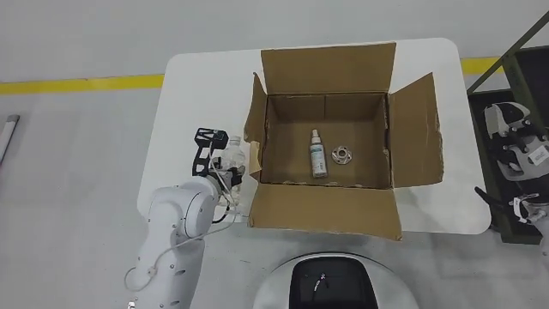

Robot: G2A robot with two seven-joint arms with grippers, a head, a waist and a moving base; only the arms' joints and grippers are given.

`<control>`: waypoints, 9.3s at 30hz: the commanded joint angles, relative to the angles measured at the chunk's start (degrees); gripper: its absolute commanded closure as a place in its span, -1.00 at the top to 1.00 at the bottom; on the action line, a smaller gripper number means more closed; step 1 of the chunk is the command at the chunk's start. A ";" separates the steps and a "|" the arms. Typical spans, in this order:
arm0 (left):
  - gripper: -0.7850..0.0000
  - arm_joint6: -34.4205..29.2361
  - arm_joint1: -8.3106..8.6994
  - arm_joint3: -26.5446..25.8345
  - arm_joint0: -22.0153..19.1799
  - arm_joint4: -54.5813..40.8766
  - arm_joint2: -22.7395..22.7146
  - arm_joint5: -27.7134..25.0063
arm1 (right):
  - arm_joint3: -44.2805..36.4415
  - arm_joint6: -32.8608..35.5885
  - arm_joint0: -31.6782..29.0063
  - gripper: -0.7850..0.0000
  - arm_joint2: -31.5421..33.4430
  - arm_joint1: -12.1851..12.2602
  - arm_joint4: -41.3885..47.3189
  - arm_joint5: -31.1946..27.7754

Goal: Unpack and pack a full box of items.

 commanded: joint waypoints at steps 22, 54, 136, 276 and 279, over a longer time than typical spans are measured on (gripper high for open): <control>1.00 5.09 -0.23 7.72 1.86 0.76 1.12 5.20 | -6.40 8.53 -1.74 -1.00 0.42 0.15 1.86 -0.66; 1.00 6.34 -0.25 7.33 1.57 0.53 0.85 5.99 | -3.07 31.93 18.70 -1.00 -29.99 -0.56 -12.56 23.37; 1.00 6.34 -0.25 7.33 1.57 0.53 0.85 5.99 | 39.92 64.66 56.51 0.52 -62.84 -15.02 -22.79 47.42; 1.00 6.34 -0.25 7.33 1.57 0.53 0.85 5.99 | -1.46 63.62 16.19 0.08 -6.54 -8.72 -25.66 32.39; 1.00 6.34 -0.25 7.33 1.57 0.53 0.85 5.99 | -5.96 60.01 16.91 -0.38 -4.44 -8.55 -27.68 33.94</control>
